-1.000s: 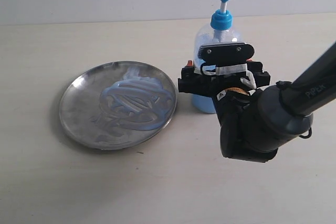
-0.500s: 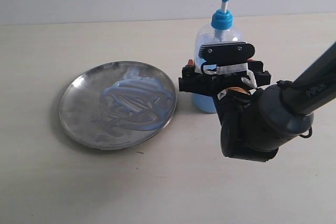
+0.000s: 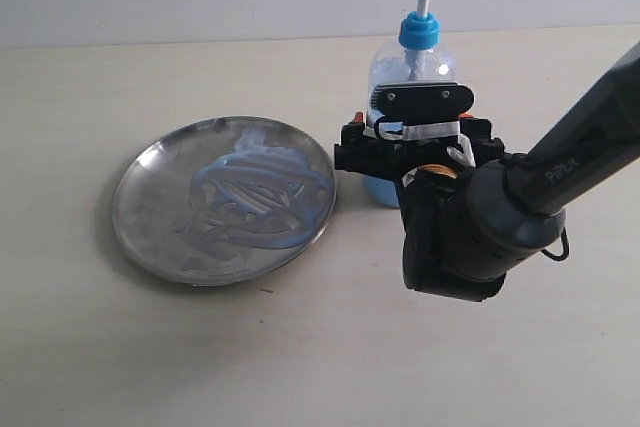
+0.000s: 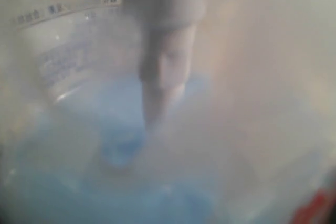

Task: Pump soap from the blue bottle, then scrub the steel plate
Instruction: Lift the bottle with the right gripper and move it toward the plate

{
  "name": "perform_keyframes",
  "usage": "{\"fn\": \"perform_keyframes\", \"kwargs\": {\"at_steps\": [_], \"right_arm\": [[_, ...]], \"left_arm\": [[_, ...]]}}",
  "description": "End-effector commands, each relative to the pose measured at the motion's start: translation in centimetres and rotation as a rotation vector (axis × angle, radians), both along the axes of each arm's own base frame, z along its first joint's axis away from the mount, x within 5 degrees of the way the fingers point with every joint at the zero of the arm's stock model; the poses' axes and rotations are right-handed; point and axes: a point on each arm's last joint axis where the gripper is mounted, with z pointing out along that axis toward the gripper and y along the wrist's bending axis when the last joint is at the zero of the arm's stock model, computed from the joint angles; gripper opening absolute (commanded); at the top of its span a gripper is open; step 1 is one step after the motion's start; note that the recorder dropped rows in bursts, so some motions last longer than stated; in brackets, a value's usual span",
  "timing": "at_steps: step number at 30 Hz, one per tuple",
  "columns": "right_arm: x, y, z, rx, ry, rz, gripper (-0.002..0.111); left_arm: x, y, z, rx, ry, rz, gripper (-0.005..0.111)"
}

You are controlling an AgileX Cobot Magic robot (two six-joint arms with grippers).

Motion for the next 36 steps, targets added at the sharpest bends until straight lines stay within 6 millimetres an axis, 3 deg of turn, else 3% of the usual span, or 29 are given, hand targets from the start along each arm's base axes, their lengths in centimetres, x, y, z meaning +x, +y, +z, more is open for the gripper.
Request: {"fn": "perform_keyframes", "kwargs": {"at_steps": [1, 3, 6, 18, 27, 30, 36], "right_arm": [[0.2, -0.1, 0.1, 0.004, -0.009, -0.011, 0.098], [0.2, -0.1, 0.1, 0.003, -0.01, -0.009, 0.089], [0.3, 0.2, 0.2, -0.005, -0.016, 0.028, 0.06], [0.3, 0.4, 0.2, -0.017, -0.012, 0.053, 0.0], [0.3, 0.2, 0.2, -0.054, -0.003, 0.04, 0.0], [0.3, 0.2, 0.8, -0.093, -0.01, 0.051, 0.0], [0.1, 0.0, 2.3, -0.009, 0.035, 0.003, 0.0]], "left_arm": [[0.0, 0.0, 0.0, -0.001, -0.009, 0.003, 0.0], [0.0, 0.0, 0.0, -0.001, -0.009, 0.003, 0.0], [0.0, 0.0, 0.0, -0.001, -0.009, 0.003, 0.0], [0.0, 0.0, 0.0, -0.001, -0.009, 0.003, 0.0], [0.0, 0.0, 0.0, -0.001, -0.009, 0.003, 0.0], [0.0, 0.0, 0.0, -0.001, -0.009, 0.003, 0.0], [0.0, 0.0, 0.0, -0.001, -0.009, 0.003, 0.0]]}}
